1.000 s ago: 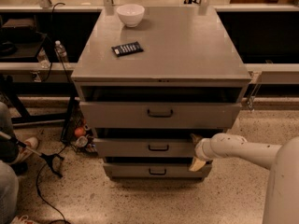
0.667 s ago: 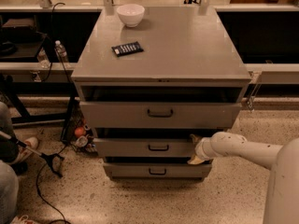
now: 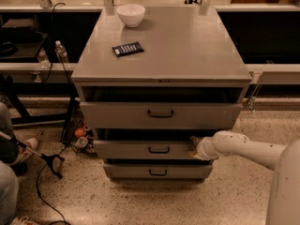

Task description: Open middle drawer

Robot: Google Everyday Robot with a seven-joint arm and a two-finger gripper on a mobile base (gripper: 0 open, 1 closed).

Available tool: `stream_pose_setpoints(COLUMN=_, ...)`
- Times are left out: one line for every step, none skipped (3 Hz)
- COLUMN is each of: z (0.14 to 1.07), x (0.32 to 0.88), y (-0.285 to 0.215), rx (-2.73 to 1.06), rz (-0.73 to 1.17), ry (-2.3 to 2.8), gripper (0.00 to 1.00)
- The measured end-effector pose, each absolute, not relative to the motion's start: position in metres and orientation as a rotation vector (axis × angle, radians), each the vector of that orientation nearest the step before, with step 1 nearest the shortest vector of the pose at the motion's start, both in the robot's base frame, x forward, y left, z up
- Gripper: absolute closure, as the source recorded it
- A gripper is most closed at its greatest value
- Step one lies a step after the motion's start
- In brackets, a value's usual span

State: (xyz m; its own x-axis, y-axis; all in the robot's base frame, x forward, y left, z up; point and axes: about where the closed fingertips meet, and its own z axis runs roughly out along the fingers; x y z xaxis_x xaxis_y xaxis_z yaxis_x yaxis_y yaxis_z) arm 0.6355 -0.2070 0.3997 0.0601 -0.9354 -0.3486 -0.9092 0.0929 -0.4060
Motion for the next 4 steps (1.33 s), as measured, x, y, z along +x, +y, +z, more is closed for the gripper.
stream_pose_setpoints(z=0.404, x=0.635, y=-0.207, rx=-1.807, rz=-0.063, ry=1.839, gripper=1.0)
stream_pose_setpoints(z=0.404, x=0.635, y=-0.207, rx=-1.807, rz=-0.063, ry=1.839, gripper=1.0)
stream_pose_setpoints(z=0.405, x=0.616, y=-0.207, rx=-1.797, rz=-0.07, ry=1.84, gripper=1.0)
stream_pose_setpoints(z=0.405, x=0.614, y=-0.207, rx=-1.797, rz=-0.07, ry=1.84, gripper=1.0)
